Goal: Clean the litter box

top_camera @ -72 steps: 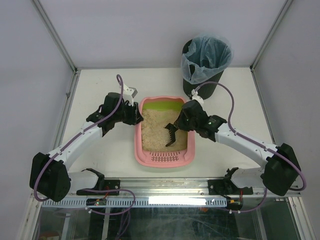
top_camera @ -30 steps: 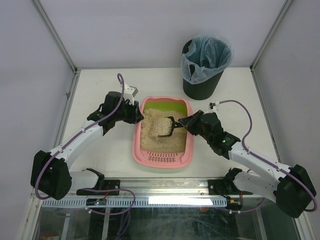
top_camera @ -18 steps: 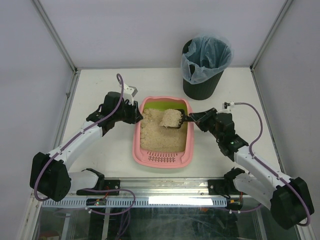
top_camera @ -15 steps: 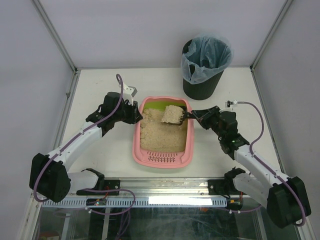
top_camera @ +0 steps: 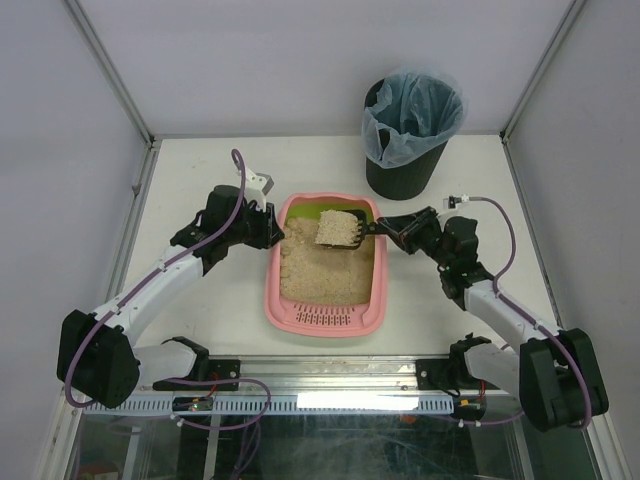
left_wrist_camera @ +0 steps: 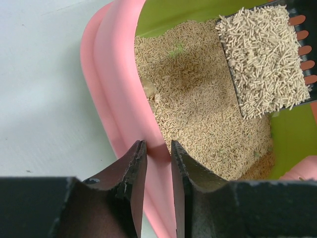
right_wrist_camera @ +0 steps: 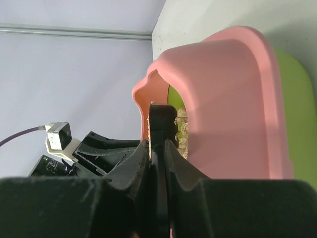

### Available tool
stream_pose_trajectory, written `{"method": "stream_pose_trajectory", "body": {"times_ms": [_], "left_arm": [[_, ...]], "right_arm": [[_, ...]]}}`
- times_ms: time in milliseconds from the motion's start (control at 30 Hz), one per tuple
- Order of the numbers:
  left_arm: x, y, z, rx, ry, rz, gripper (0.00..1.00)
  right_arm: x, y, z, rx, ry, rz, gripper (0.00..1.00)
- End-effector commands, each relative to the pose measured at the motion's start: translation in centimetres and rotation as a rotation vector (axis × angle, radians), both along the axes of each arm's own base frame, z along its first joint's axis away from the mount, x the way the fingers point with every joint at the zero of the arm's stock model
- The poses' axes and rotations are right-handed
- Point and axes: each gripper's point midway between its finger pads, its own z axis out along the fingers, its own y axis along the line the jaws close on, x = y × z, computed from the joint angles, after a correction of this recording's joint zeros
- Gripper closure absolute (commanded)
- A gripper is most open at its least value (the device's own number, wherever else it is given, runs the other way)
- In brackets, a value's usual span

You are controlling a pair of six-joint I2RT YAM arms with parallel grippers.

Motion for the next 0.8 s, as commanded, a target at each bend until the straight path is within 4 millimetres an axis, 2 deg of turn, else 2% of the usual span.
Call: {"method": "stream_pose_trajectory", "body": {"times_ms": [0, 33, 100, 133, 167, 200, 233, 333, 367, 433, 467, 533, 567, 600, 667, 700, 767], "left_arm": [[-0.2, -0.7, 2.2, -0.028, -0.078, -0.048, 0.75], [-0.2, -0.7, 2.2, -0.027, -0.078, -0.049, 0.75], [-0.1, -0.7, 2.3, -0.029, -0.079, -0.049, 0.75], [-0.2, -0.7, 2.2, -0.026, -0.077, -0.049, 0.75], [-0.2, -0.7, 2.2, -0.026, -0.076, -0.048, 0.75], [-0.3, -0.6, 2.1, -0.024, -0.075, -0.046, 0.75], [-0.2, -0.6, 2.1, -0.023, -0.075, -0.046, 0.74], [-0.1, -0.7, 2.1, -0.022, -0.075, -0.045, 0.75], [-0.1, -0.6, 2.0, -0.020, -0.073, -0.044, 0.75], [-0.2, -0.5, 1.9, -0.019, -0.071, -0.041, 0.74], [-0.1, -0.6, 2.0, -0.019, -0.073, -0.041, 0.74], [0.0, -0.6, 2.1, -0.019, -0.074, -0.042, 0.74], [0.0, -0.6, 2.0, -0.017, -0.070, -0.042, 0.74], [0.0, -0.6, 1.9, -0.016, -0.070, -0.042, 0.74], [-0.1, -0.5, 1.8, -0.016, -0.068, -0.040, 0.74], [-0.1, -0.6, 1.9, -0.017, -0.069, -0.041, 0.74], [0.1, -0.6, 2.0, -0.015, -0.072, -0.041, 0.74]], "right_arm": [[0.3, 1.7, 4.5, 0.055, -0.136, 0.096, 1.00], [0.6, 1.6, 4.4, 0.056, -0.130, 0.097, 1.00], [1.7, -0.4, 3.7, 0.072, -0.109, -0.013, 1.00], [1.9, -0.8, 3.4, 0.074, -0.100, -0.035, 1.00], [1.8, 0.0, 3.6, 0.065, -0.116, 0.007, 1.00], [1.6, 1.5, 4.7, 0.066, -0.151, 0.076, 1.00], [1.5, 2.2, 4.7, 0.075, -0.150, 0.119, 1.00], [2.5, -0.8, 3.2, 0.121, -0.098, -0.023, 1.00], [2.5, -0.8, 3.5, 0.123, -0.109, -0.022, 1.00], [1.7, 1.8, 4.7, 0.110, -0.152, 0.117, 1.00], [1.8, 2.0, 4.6, 0.113, -0.152, 0.128, 1.00], [2.6, -0.5, 3.7, 0.137, -0.120, 0.012, 1.00], [2.7, -1.1, 3.4, 0.144, -0.107, -0.017, 1.00], [2.4, -0.5, 3.7, 0.138, -0.115, 0.018, 1.00], [1.7, 2.2, 5.1, 0.118, -0.174, 0.153, 1.00], [1.6, 2.4, 5.4, 0.129, -0.178, 0.158, 1.00], [2.6, -0.3, 4.2, 0.151, -0.130, 0.032, 1.00]]}}
